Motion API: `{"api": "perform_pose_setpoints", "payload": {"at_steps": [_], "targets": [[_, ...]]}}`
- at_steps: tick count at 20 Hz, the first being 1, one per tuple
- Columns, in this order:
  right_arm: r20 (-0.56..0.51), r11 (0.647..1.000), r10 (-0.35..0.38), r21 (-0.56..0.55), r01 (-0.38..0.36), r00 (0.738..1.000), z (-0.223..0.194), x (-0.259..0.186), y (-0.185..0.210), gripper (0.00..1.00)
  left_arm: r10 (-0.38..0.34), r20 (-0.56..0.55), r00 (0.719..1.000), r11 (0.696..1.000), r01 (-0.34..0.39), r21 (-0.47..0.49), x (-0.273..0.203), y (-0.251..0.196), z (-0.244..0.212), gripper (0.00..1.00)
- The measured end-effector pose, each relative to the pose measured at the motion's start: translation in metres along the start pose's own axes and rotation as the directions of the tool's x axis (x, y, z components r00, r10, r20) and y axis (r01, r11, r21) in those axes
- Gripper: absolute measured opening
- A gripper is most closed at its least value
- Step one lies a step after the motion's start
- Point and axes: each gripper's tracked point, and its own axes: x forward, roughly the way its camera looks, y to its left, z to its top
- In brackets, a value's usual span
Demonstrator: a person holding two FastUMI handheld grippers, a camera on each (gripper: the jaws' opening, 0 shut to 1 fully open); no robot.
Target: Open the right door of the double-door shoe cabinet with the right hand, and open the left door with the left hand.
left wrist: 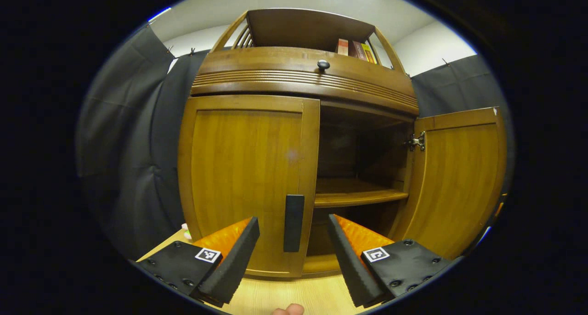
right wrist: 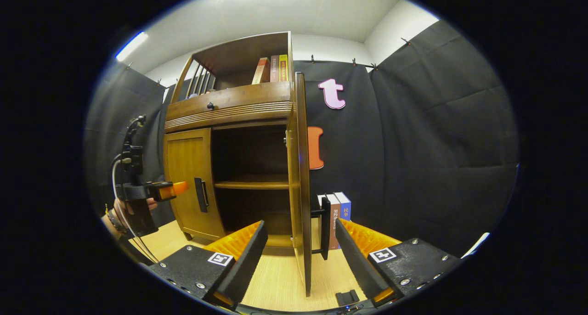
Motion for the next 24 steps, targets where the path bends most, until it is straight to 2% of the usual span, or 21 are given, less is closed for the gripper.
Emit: {"api": "perform_pose_setpoints", "payload": {"at_steps": [2,3,4,10,15,18,21,23,24], "targets": [[-0.013,1.0,-0.016,-0.022,0.016,1.0,-0.002,-0.002,-0.003,0.92,-0.004,-0.007,1.0,1.0,0.003,-0.002,0.022,-0.001,-0.007,0.96],[-0.015,1.0,-0.019,-0.025,0.018,1.0,-0.002,-0.004,-0.003,0.92,-0.004,-0.011,1.0,1.0,0.004,-0.001,0.03,-0.001,-0.009,0.93],[-0.016,0.999,-0.022,-0.026,0.021,1.0,-0.002,-0.005,-0.002,0.92,-0.004,-0.003,1.0,1.0,0.004,0.002,0.039,0.001,-0.01,1.0],[-0.03,0.998,-0.051,-0.044,0.049,0.998,-0.007,-0.008,-0.009,0.92,0.01,-0.005,1.0,1.0,-0.01,0.013,0.076,0.007,-0.014,0.93],[-0.029,0.998,-0.052,-0.029,0.052,0.998,-0.006,-0.006,-0.007,0.92,0.007,0.005,1.0,0.999,-0.007,0.036,0.087,0.005,-0.013,0.93],[-0.024,0.998,-0.05,-0.026,0.05,0.998,-0.004,-0.005,-0.007,0.92,0.025,-0.012,1.0,0.999,-0.024,0.035,0.094,0.011,-0.022,0.84],[-0.027,0.998,-0.054,-0.025,0.053,0.998,-0.005,-0.007,-0.008,0.92,-0.008,-0.042,0.999,1.0,0.007,-0.024,0.095,0.007,-0.032,0.75],[-0.026,0.998,-0.055,-0.025,0.054,0.998,-0.005,-0.008,-0.009,0.92,-0.04,-0.033,0.999,0.997,0.038,-0.074,0.099,-0.005,-0.032,0.59],[-0.028,0.998,-0.057,-0.026,0.056,0.998,-0.005,-0.006,-0.01,0.92,-0.028,-0.033,0.999,0.998,0.026,-0.064,0.099,-0.004,-0.032,0.52]]}}
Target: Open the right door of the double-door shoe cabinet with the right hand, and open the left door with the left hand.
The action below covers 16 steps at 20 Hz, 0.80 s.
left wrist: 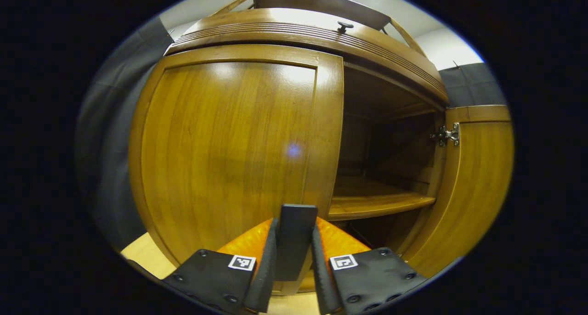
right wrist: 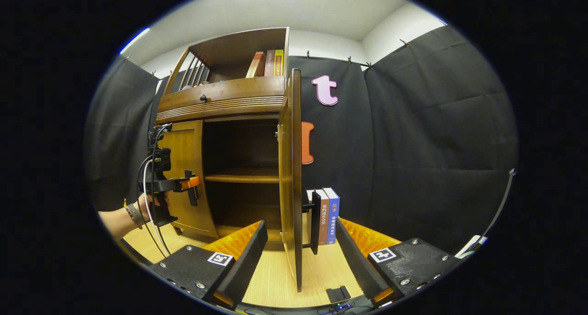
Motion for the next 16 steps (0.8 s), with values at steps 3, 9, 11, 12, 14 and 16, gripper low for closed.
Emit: {"api": "perform_pose_setpoints", "payload": {"at_steps": [3,9,11,12,14,16], "targets": [[-0.003,1.0,-0.004,0.0,0.004,1.0,-0.001,-0.003,-0.002,0.92,0.018,-0.001,1.0,0.998,-0.018,0.063,-0.003,0.001,-0.001,0.39],[0.0,1.0,0.002,-0.002,-0.002,1.0,-0.001,-0.009,0.003,0.92,0.033,-0.02,0.999,0.997,-0.031,0.075,-0.012,0.003,-0.001,0.36],[0.001,1.0,0.007,-0.002,-0.007,1.0,-0.002,-0.012,0.007,0.92,0.048,-0.016,0.999,0.995,-0.047,0.092,-0.025,0.004,-0.001,0.35],[0.0,1.0,0.01,-0.003,-0.01,1.0,-0.001,-0.011,0.008,0.92,0.052,-0.017,0.998,0.994,-0.05,0.096,-0.032,0.005,0.0,0.4],[0.0,1.0,0.015,-0.008,-0.015,1.0,-0.001,-0.015,0.01,0.92,0.056,-0.03,0.998,0.993,-0.053,0.106,-0.045,0.005,0.0,0.37],[-0.002,1.0,0.017,-0.014,-0.017,1.0,-0.001,-0.017,0.011,0.92,0.061,-0.038,0.997,0.992,-0.057,0.11,-0.06,0.008,0.002,0.37]]}}
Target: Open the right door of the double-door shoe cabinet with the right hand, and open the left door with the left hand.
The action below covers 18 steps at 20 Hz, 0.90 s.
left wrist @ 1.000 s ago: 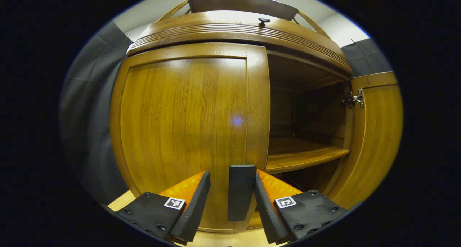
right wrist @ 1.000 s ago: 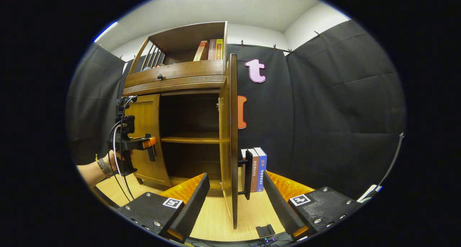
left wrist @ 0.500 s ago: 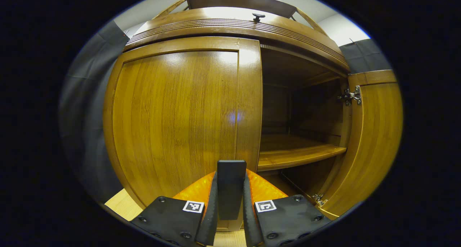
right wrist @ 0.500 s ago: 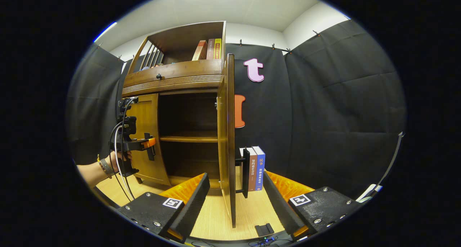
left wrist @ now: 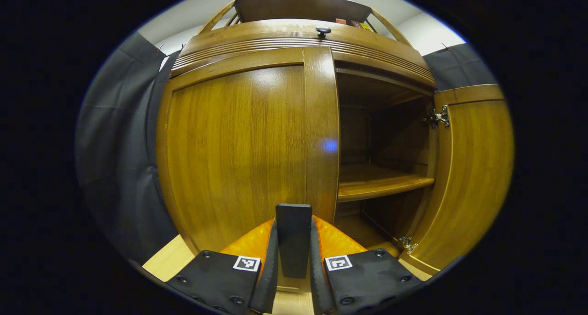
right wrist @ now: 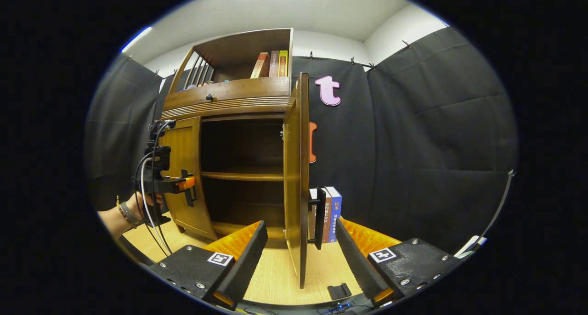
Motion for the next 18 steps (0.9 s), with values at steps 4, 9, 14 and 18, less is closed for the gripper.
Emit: {"api": "perform_pose_setpoints", "payload": {"at_steps": [4,9,14,18], "targets": [[0.014,1.0,0.006,-0.001,-0.006,1.0,0.004,-0.003,0.003,0.92,-0.005,-0.013,1.0,1.0,0.005,-0.014,-0.021,0.007,-0.001,0.37],[0.012,1.0,0.015,-0.004,-0.015,1.0,0.004,-0.001,0.008,0.92,0.012,-0.007,1.0,1.0,-0.012,-0.017,-0.055,0.023,-0.002,0.4],[0.003,0.999,0.036,-0.014,-0.036,0.999,0.001,0.005,0.019,0.92,0.024,-0.008,1.0,0.999,-0.024,-0.038,-0.092,0.049,-0.001,0.37],[0.0,0.999,0.051,-0.019,-0.051,0.999,0.001,0.008,0.024,1.0,0.045,-0.005,0.999,0.998,-0.046,-0.031,-0.118,0.073,-0.002,0.39]]}}
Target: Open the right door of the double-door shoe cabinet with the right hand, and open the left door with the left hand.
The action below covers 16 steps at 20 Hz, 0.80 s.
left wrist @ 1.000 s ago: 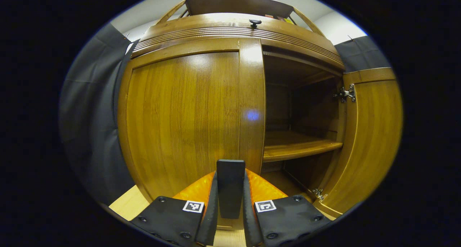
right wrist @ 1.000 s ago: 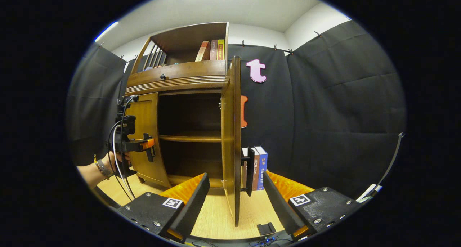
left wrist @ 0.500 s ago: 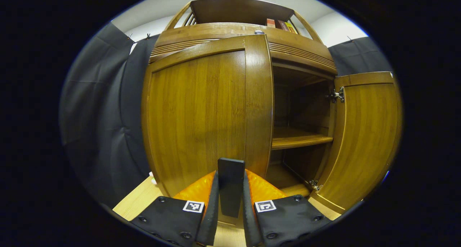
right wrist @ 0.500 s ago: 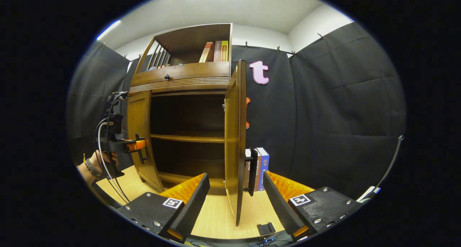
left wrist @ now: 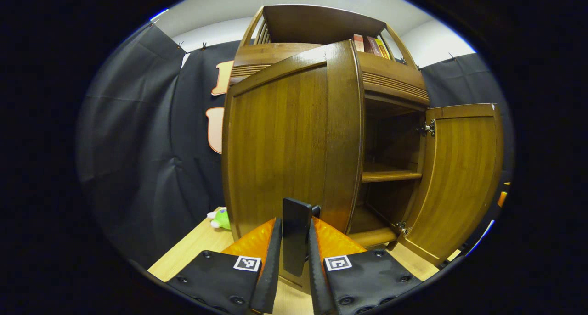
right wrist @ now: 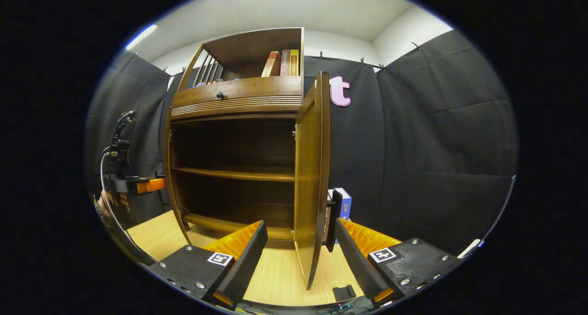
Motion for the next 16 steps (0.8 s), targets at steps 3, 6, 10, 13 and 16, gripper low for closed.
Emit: {"api": "perform_pose_setpoints", "payload": {"at_steps": [3,6,10,13,16], "targets": [[0.0,1.0,0.006,0.0,-0.006,1.0,0.0,0.001,0.003,1.0,0.035,-0.001,0.999,0.999,-0.035,0.013,-0.015,0.02,0.0,0.37],[-0.002,1.0,0.009,0.002,-0.009,1.0,-0.001,0.003,0.004,1.0,0.068,0.003,0.998,0.997,-0.068,0.023,-0.027,0.039,0.001,0.39],[-0.008,1.0,0.014,0.003,-0.014,1.0,-0.004,0.003,0.009,1.0,0.109,0.007,0.994,0.991,-0.109,0.074,-0.04,0.065,-0.004,0.39],[-0.019,1.0,0.021,0.007,-0.021,1.0,-0.008,0.006,0.014,1.0,0.132,0.013,0.991,0.986,-0.132,0.1,-0.052,0.087,-0.006,0.39],[-0.022,1.0,0.025,0.007,-0.025,0.999,-0.01,0.009,0.018,1.0,0.168,0.042,0.985,0.981,-0.171,0.091,-0.057,0.116,-0.002,0.21]]}}
